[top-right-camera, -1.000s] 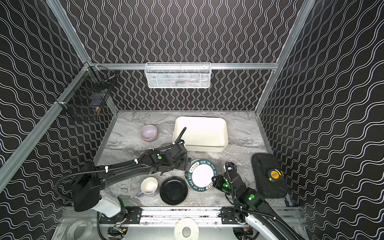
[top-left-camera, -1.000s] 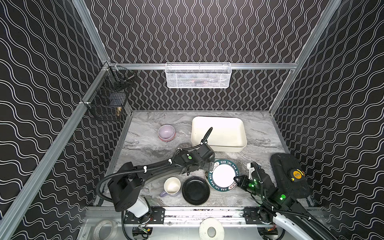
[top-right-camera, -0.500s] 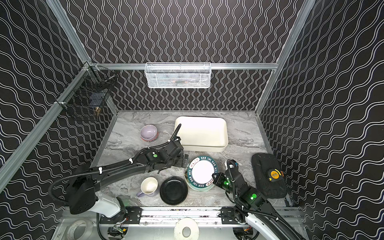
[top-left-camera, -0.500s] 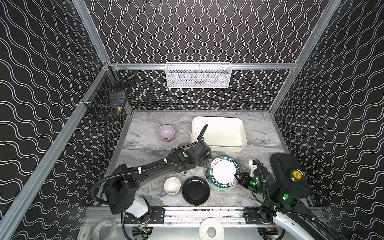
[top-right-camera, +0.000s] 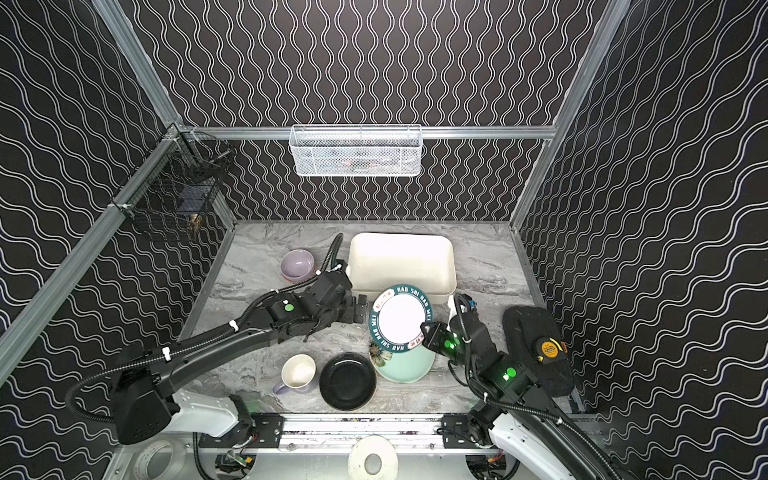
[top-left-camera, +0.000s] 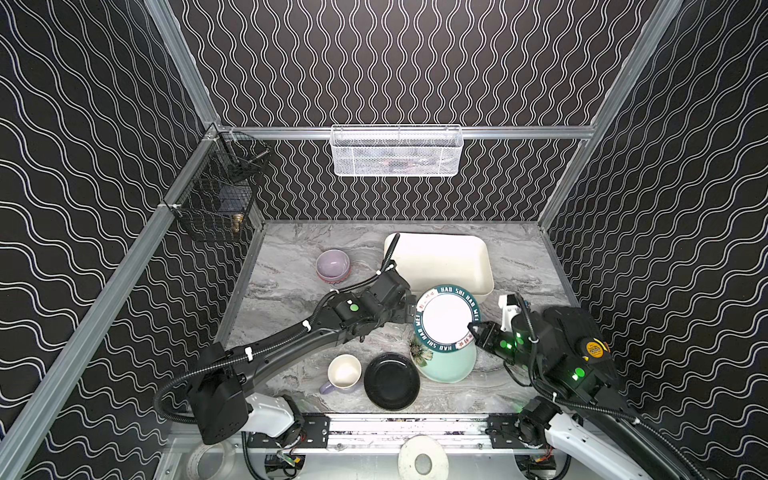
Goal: Place the mixed dishes into the plastic bin
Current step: 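Carry the green-rimmed plate with the right gripper into the cream bin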
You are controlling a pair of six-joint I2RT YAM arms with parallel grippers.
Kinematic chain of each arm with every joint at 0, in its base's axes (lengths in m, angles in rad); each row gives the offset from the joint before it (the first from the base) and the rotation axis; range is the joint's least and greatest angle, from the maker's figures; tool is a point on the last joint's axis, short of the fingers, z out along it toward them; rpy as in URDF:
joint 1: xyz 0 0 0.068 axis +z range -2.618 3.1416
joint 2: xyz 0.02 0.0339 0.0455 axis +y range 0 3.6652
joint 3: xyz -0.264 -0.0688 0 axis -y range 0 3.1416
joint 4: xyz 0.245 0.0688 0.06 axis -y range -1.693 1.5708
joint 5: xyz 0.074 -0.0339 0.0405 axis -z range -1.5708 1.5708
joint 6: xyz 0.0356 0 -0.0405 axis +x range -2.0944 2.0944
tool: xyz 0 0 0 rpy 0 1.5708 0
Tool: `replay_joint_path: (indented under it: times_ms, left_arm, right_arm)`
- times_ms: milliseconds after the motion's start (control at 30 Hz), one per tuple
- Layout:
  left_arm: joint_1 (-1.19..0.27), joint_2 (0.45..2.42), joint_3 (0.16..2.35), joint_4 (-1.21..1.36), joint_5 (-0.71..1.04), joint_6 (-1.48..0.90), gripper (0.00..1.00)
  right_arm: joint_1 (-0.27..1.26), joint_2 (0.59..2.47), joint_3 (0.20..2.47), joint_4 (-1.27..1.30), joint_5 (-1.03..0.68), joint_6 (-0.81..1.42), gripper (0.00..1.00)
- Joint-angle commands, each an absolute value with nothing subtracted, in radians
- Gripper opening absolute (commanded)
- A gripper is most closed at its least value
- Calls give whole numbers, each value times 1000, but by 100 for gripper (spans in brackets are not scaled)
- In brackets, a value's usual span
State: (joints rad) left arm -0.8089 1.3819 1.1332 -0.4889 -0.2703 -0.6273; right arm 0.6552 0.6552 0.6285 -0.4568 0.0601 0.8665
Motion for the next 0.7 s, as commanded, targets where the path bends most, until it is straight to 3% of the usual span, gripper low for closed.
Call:
replay_joint_path:
  times_ms: [0,200,467,667]
  left_arm:
    - [-794,1361,1144,-503,-286,-623,99]
    - [-766,1317,1124,-503,-281,-629,99]
    - [-730,1262,1087,-512,-274,-625,99]
    - [-703,1246,1068,-502,-269,-620,99]
  right_arm:
    - [652,751,704,-321,111,803,9]
    - [606,1007,857,-204,105,762,9]
    - [387,1348,984,-39,-114,781,9]
    - [349,1577,1090,21,-235,794,9]
